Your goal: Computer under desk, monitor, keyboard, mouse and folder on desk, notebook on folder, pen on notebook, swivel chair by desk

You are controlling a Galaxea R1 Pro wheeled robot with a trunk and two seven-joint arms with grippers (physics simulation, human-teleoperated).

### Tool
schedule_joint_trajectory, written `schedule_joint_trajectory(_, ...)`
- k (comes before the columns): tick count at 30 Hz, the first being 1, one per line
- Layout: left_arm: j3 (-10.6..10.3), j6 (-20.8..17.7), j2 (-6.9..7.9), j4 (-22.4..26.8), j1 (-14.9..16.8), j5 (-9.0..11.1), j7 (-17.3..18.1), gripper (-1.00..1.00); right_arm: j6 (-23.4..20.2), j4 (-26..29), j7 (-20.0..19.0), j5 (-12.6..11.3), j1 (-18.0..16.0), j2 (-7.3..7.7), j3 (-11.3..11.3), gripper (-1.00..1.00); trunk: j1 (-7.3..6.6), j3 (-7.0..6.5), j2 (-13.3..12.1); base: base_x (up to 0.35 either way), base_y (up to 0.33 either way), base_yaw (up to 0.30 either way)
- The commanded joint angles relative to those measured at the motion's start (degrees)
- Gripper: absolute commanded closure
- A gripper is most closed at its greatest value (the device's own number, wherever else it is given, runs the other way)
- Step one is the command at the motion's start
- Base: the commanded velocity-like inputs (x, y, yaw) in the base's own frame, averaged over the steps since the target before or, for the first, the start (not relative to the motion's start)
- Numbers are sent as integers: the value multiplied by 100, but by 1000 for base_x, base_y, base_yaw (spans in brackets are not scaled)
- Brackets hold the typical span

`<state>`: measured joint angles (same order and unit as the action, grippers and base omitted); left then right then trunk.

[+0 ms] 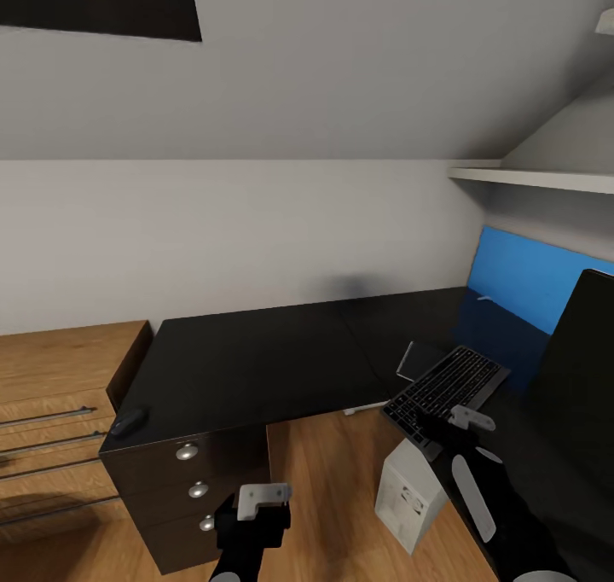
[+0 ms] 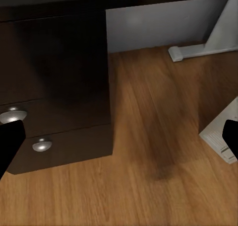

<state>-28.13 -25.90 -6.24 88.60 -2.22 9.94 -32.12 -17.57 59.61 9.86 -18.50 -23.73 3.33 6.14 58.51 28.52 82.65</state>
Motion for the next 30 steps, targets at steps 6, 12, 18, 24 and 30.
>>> schedule_joint_trajectory(6,2,1,3,8,2,49,-53,-100,23,-13,63,-58,-3,9,-7,-100,0,5,3,52,-42,0)
schedule_joint_trajectory(12,-6,6,3,10,2,40,-58,-100,34,-27,68,-57,-4,27,4,-100,0,5,3,129,-111,0)
schedule_joint_trajectory(18,-23,14,0,91,2,35,-63,-100,41,-32,76,-56,-2,43,10,-100,0,5,3,15,-13,0)
schedule_joint_trajectory(24,-53,42,0,175,2,48,-64,-100,43,-159,84,-9,-5,45,10,-100,22,23,43,1,-1,0)
schedule_joint_trajectory(30,-36,88,1,192,2,59,-74,-100,43,-306,96,110,-6,39,18,-100,154,131,284,0,0,0)
